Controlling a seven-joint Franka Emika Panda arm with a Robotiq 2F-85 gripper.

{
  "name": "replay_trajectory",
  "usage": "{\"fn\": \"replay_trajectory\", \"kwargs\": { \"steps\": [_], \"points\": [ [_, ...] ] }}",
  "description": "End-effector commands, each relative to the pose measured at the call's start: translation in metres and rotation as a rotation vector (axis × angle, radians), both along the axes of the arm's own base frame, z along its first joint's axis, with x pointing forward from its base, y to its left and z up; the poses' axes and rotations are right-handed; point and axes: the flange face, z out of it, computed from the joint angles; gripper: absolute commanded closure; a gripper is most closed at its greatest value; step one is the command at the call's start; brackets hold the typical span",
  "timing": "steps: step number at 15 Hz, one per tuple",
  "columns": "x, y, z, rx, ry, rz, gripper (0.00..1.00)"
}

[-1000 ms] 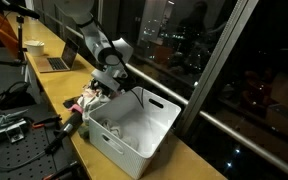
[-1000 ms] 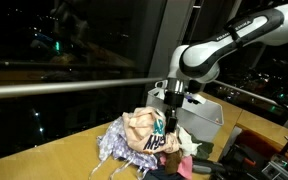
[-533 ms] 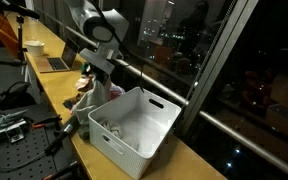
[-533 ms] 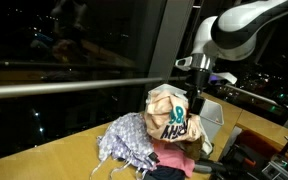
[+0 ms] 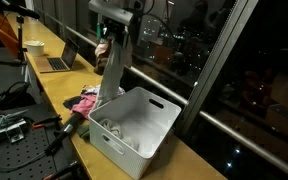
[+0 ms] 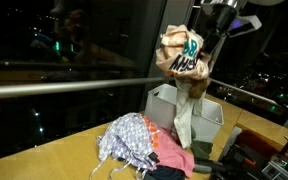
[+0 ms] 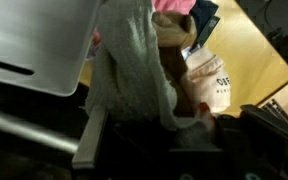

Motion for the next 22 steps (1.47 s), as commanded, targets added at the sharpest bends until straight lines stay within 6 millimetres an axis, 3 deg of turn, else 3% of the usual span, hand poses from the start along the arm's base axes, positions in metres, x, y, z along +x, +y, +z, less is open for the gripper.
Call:
{"fn": "replay_trajectory", "kwargs": {
  "steps": [1,6,8,9,12,19,22],
  "points": [
    [0.031,-0.039,0.079,-0.021,-0.137,-0.04,1.0],
    [0.057,-0.091,0.175,-0.057,-0.3,-0.103,1.0],
    [0.063,-0.106,0.198,-0.052,-0.324,-0.118,1.0],
    [0.065,-0.112,0.198,-0.045,-0.321,-0.123,1.0],
    [0.066,-0.131,0.176,-0.028,-0.286,-0.153,1.0],
    [0.057,-0.189,0.072,0.01,-0.132,-0.284,1.0],
    [0.04,-0.212,0.011,0.009,-0.047,-0.331,1.0]
  ]
}}
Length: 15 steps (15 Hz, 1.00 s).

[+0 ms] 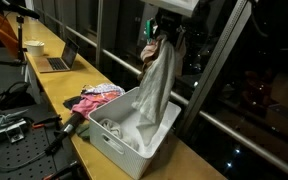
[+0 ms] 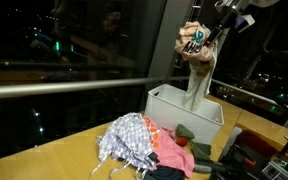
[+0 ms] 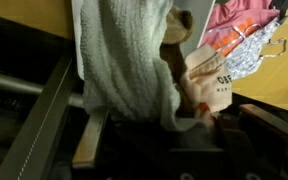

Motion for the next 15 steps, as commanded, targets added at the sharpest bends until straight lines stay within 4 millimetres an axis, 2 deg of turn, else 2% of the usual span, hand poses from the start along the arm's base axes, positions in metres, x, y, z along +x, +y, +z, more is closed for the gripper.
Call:
{"fn": "replay_trajectory", "kwargs": {
  "steps": [1,5,7,10,15],
  "points": [
    [-0.027,-0.019,-0.061,0.022,0.058,-0.034,1.0],
    [-0.056,-0.012,-0.147,0.026,0.16,-0.031,1.0],
    [-0.062,-0.005,-0.171,0.031,0.189,-0.028,1.0],
    [-0.064,0.006,-0.187,0.027,0.204,-0.019,1.0],
    [-0.06,0.026,-0.192,0.018,0.208,0.011,1.0]
  ]
}}
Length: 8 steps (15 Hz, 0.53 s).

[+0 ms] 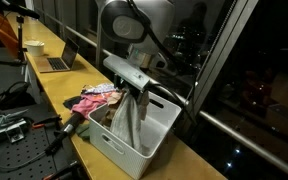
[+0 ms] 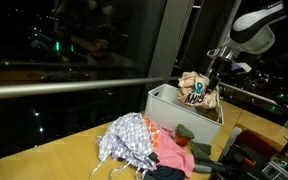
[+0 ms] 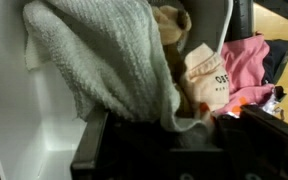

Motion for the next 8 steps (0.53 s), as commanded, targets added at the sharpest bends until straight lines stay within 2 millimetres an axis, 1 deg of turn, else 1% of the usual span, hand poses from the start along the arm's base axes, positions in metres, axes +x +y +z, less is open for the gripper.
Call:
{"fn": "replay_trajectory", "kwargs": {
  "steps": [1,4,8],
  "points": [
    [0.0044,0.0145,0.0019,-0.001,-0.025,0.019,1.0],
    [0.006,0.0199,-0.0004,-0.003,-0.023,0.033,1.0],
    [0.013,0.0105,-0.0015,-0.02,-0.033,0.033,1.0]
  ]
}}
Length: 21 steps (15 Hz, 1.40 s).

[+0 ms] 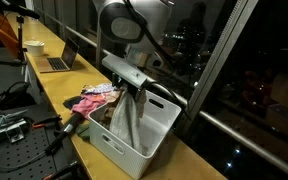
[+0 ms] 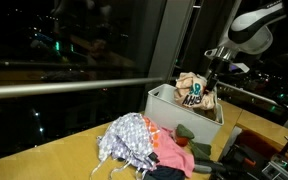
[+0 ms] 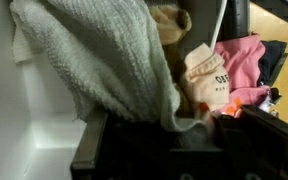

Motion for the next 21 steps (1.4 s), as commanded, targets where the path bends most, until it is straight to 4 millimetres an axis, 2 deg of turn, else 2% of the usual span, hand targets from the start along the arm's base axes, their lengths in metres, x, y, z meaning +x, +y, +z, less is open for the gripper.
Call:
{"fn": "replay_trajectory", "kwargs": {
  "steps": [1,2,3,6,12,15,18,21],
  "points": [
    [0.011,-0.009,0.004,-0.028,-0.039,0.011,0.75],
    [0.012,-0.011,0.004,-0.037,-0.043,0.016,0.74],
    [0.012,-0.011,0.005,-0.044,-0.048,0.023,0.68],
    [0.011,0.0,0.012,-0.057,-0.06,0.053,0.45],
    [0.001,0.054,0.029,-0.043,-0.091,0.157,0.03],
    [-0.017,0.095,0.03,-0.005,-0.078,0.227,0.0],
    [-0.053,0.146,0.021,0.037,-0.061,0.377,0.0],
    [-0.094,0.19,0.018,0.062,-0.056,0.559,0.0]
  ]
}}
